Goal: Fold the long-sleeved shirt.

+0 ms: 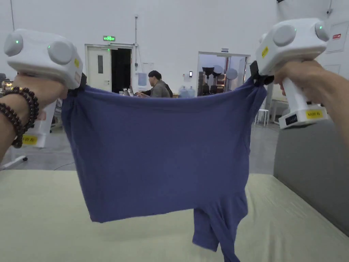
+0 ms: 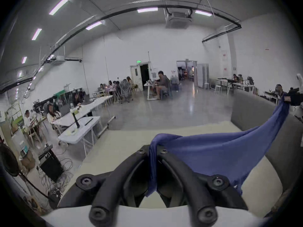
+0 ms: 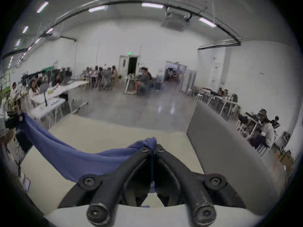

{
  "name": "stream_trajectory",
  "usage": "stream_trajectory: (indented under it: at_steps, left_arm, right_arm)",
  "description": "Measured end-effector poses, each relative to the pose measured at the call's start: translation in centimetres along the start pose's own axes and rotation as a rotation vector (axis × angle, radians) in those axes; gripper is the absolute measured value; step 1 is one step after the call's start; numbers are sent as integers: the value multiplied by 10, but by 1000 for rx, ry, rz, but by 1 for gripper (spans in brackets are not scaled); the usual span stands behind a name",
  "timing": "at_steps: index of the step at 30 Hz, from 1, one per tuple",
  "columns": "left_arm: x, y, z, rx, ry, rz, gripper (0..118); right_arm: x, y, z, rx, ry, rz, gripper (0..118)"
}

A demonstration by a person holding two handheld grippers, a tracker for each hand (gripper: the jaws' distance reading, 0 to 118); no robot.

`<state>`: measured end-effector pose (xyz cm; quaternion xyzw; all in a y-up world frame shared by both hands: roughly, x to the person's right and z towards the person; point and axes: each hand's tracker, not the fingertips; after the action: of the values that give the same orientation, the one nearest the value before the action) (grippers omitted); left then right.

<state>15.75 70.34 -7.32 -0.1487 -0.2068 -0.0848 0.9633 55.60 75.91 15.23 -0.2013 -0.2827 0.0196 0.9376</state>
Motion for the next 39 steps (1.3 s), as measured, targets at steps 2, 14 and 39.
stream_trajectory:
  at_steps: [2,14,39]
  left_arm:
    - [1,17,3,15,1,13,1]
    - [12,-8,-7,-12,-8,44,1]
    - [-3,-291,78,-278,-163,-5,1]
  right_arm:
    - [2,16,8,24,-25,9,0]
    - [2,-18,-21,-20,-34,3,0]
    - [-9,-325,68,-243,188,54,0]
